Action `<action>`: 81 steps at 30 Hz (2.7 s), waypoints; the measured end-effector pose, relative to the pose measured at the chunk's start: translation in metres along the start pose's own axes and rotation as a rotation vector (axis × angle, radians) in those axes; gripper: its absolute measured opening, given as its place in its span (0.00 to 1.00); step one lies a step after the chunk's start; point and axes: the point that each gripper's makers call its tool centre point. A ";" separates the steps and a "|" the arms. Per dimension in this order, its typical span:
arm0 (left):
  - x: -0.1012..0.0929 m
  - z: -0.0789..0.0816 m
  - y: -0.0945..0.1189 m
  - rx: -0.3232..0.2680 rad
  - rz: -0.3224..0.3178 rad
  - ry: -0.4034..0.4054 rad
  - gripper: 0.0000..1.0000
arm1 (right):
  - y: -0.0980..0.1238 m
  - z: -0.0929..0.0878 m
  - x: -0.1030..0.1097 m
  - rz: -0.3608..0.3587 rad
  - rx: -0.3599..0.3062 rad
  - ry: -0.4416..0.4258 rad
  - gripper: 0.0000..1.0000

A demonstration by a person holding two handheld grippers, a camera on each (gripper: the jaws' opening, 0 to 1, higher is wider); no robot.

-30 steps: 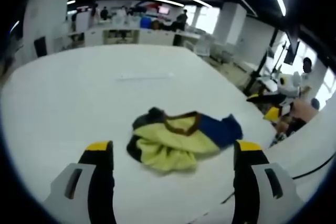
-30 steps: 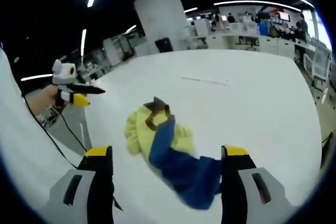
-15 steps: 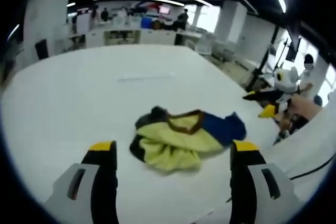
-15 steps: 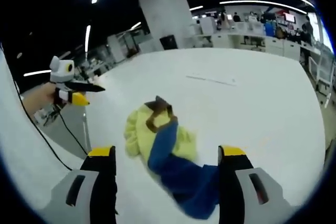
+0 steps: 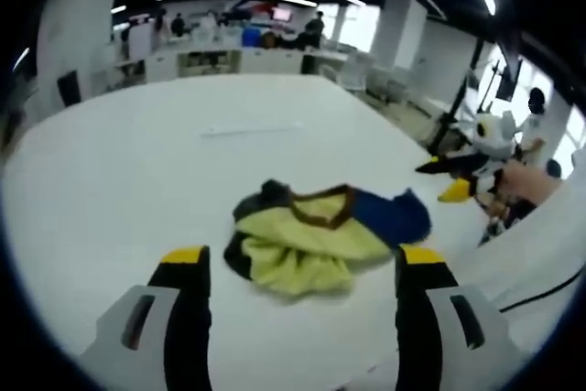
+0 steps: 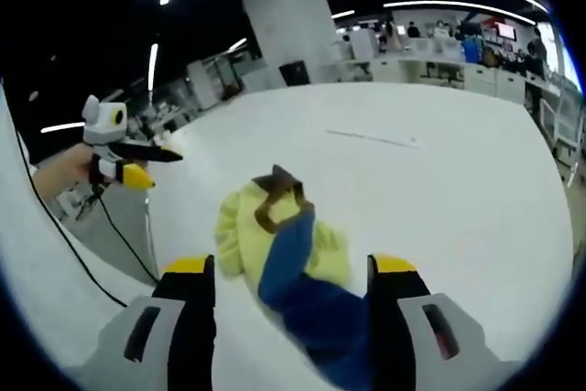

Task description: Fold the garment on the visible template until the final outline fits inside the template.

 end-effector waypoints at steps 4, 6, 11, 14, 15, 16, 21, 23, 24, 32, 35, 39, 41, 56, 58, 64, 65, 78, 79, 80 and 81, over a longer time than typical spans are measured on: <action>0.002 -0.002 -0.001 0.007 0.002 0.005 0.79 | -0.003 0.000 0.001 -0.001 -0.002 -0.005 0.65; 0.002 -0.003 -0.001 0.006 0.001 0.006 0.78 | -0.005 0.000 0.002 0.001 0.002 0.001 0.64; 0.002 -0.004 -0.003 0.013 0.000 0.008 0.78 | -0.010 0.002 0.004 0.004 0.001 0.009 0.62; 0.002 -0.005 -0.003 0.015 0.001 0.007 0.78 | -0.012 0.005 0.004 -0.003 -0.007 0.026 0.59; 0.002 -0.005 -0.003 0.016 0.001 0.008 0.77 | -0.013 0.007 0.005 -0.007 -0.013 0.036 0.58; 0.002 -0.006 -0.004 0.017 0.000 0.008 0.77 | -0.014 0.008 0.005 -0.005 -0.015 0.038 0.58; 0.001 -0.009 -0.003 0.020 -0.001 0.014 0.76 | -0.022 0.006 0.009 0.009 0.002 0.046 0.55; 0.002 -0.009 -0.003 0.015 0.001 0.017 0.75 | -0.024 0.004 0.010 0.015 0.010 0.052 0.54; 0.002 -0.010 -0.003 0.014 0.001 0.017 0.75 | -0.025 0.003 0.010 0.016 0.011 0.052 0.54; 0.007 -0.020 0.001 0.016 0.016 0.037 0.74 | -0.036 0.004 0.012 0.022 0.020 0.053 0.49; 0.008 -0.022 0.002 0.016 0.019 0.043 0.74 | -0.041 0.004 0.012 0.023 0.022 0.054 0.47; 0.010 -0.022 0.003 0.011 0.024 0.048 0.73 | -0.049 0.002 0.010 0.022 0.031 0.051 0.46; 0.012 -0.023 0.003 0.011 0.025 0.050 0.73 | -0.054 0.000 0.009 0.018 0.035 0.049 0.46; 0.016 -0.025 0.006 -0.005 0.038 0.071 0.73 | -0.077 -0.007 0.007 0.025 0.068 0.043 0.40; 0.015 -0.026 0.006 -0.003 0.038 0.073 0.73 | -0.079 -0.008 0.007 0.031 0.071 0.042 0.40; 0.015 -0.028 0.005 0.010 0.039 0.075 0.72 | -0.082 -0.010 0.008 0.038 0.079 0.044 0.38; 0.015 -0.027 0.005 0.009 0.039 0.075 0.72 | -0.082 -0.010 0.008 0.037 0.080 0.043 0.38; 0.010 -0.023 0.005 0.023 0.032 0.053 0.72 | -0.093 -0.017 0.009 0.052 0.100 0.042 0.30; 0.010 -0.024 0.006 0.024 0.033 0.052 0.72 | -0.093 -0.017 0.009 0.052 0.101 0.045 0.29; 0.010 -0.024 0.007 0.024 0.034 0.052 0.72 | -0.093 -0.018 0.008 0.052 0.104 0.049 0.29; 0.010 -0.024 0.007 0.023 0.034 0.053 0.72 | -0.093 -0.018 0.008 0.053 0.107 0.051 0.28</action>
Point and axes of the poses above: the point that each gripper's makers call its tool centre point, and the gripper's own axes: y roughly backward along the fingers, x roughly to its left, z roughly out of its top, and after that the axes turned 13 degrees about -z, right-handed
